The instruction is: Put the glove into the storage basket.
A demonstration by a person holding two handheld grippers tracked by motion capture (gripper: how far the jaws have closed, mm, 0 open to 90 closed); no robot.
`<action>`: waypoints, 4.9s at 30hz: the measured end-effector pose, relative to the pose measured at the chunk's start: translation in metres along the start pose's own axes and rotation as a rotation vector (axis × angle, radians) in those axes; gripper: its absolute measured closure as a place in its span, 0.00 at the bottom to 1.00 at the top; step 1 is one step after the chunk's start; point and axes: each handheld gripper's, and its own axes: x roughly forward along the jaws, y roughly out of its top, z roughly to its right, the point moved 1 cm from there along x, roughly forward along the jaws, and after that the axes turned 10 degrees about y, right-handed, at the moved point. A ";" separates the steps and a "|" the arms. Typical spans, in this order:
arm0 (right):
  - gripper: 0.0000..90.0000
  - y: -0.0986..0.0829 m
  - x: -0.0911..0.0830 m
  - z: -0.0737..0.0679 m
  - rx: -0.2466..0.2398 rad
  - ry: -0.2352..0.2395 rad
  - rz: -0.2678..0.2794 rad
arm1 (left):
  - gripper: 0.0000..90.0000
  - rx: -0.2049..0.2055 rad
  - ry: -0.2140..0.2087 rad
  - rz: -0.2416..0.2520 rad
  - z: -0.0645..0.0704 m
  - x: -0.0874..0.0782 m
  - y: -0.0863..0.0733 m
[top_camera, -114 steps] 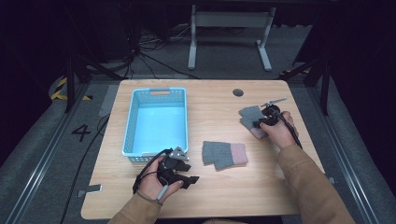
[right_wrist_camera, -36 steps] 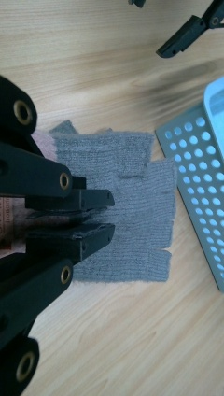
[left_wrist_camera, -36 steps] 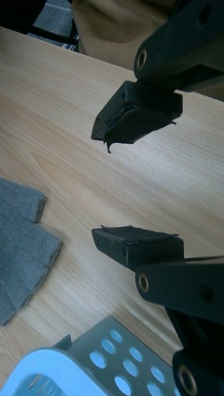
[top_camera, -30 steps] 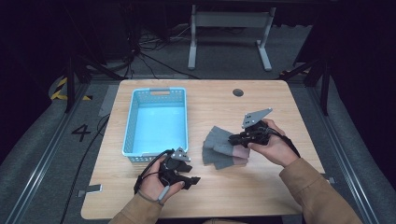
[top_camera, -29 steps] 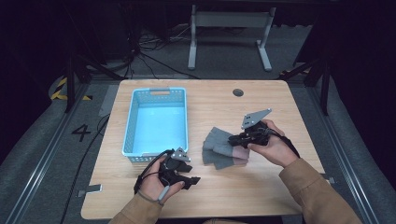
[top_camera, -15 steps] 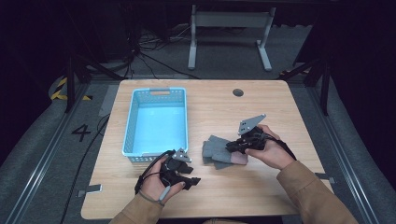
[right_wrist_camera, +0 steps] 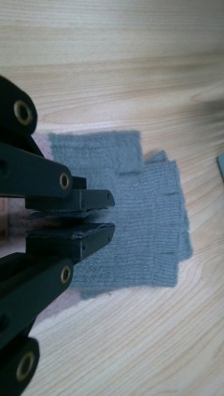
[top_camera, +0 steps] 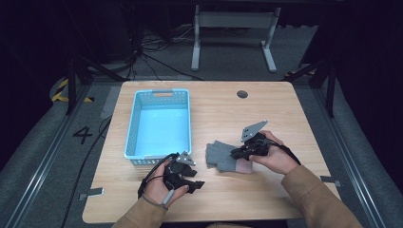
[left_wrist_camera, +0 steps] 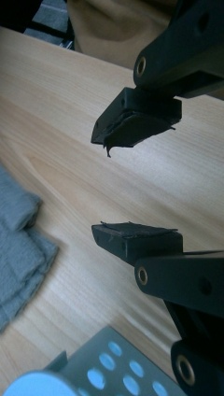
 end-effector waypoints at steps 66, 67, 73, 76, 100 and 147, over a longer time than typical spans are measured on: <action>0.63 -0.057 -0.025 -0.059 0.284 -0.132 -0.052 | 0.66 -0.017 0.143 -0.016 -0.007 0.059 0.034; 0.63 -0.057 -0.025 -0.059 0.284 -0.132 -0.052 | 0.66 -0.017 0.143 -0.016 -0.007 0.059 0.034; 0.65 -0.057 -0.021 -0.060 0.281 -0.136 -0.062 | 0.64 0.009 0.203 -0.027 -0.002 0.063 0.037; 0.65 -0.056 -0.019 -0.061 0.276 -0.136 -0.067 | 0.67 0.006 0.188 -0.027 0.000 0.064 0.038; 0.71 -0.052 -0.022 -0.062 0.263 -0.183 -0.037 | 0.72 -0.038 0.045 -0.059 0.011 0.077 0.040; 0.97 -0.032 -0.030 -0.066 0.110 -0.370 -0.012 | 0.99 0.020 0.107 0.025 0.023 0.056 0.047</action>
